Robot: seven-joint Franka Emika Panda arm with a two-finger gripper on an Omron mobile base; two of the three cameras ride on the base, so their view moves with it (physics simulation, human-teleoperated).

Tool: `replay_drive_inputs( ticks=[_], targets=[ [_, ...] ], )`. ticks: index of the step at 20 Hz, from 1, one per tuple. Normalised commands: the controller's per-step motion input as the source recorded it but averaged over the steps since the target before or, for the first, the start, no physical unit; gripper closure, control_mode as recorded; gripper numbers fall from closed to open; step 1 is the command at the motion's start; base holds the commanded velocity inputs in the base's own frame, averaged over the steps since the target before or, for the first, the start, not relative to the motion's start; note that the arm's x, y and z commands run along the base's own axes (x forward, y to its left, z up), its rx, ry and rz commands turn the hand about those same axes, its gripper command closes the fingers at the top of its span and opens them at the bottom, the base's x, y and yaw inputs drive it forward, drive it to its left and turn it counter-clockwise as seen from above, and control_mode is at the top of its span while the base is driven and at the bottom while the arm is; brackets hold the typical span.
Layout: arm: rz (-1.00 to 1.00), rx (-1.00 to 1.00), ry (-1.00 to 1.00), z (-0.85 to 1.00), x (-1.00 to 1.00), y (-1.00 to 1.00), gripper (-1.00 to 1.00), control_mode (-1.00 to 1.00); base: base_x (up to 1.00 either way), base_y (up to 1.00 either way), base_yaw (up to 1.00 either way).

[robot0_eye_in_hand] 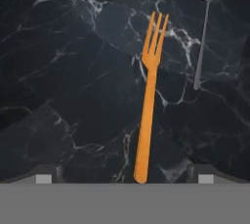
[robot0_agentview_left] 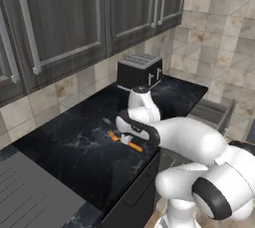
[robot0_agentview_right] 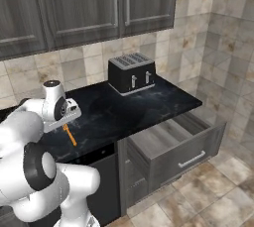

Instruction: Organize the utensils by type. Pick up the wooden spoons from the counter and place them in the open cabinet. Then pick up the metallic utensils from the counter and place them in the open drawer.

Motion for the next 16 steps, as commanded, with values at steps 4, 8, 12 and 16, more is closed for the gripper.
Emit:
replay_drive_inputs(
  ticks=[4,8,12,16],
  targets=[
    [0.0,0.0,0.0,-0.32,0.37,0.04,-1.0,-1.0,0.0,0.0,0.0],
    [0.0,0.0,0.0,-0.33,0.24,0.03,-1.0,-1.0,0.0,0.0,0.0],
    [0.0,0.0,0.0,-0.25,0.36,0.05,-1.0,-1.0,0.0,0.0,0.0],
    [0.0,0.0,0.0,-0.33,0.27,0.13,-1.0,-1.0,0.0,0.0,0.0]
  ],
)
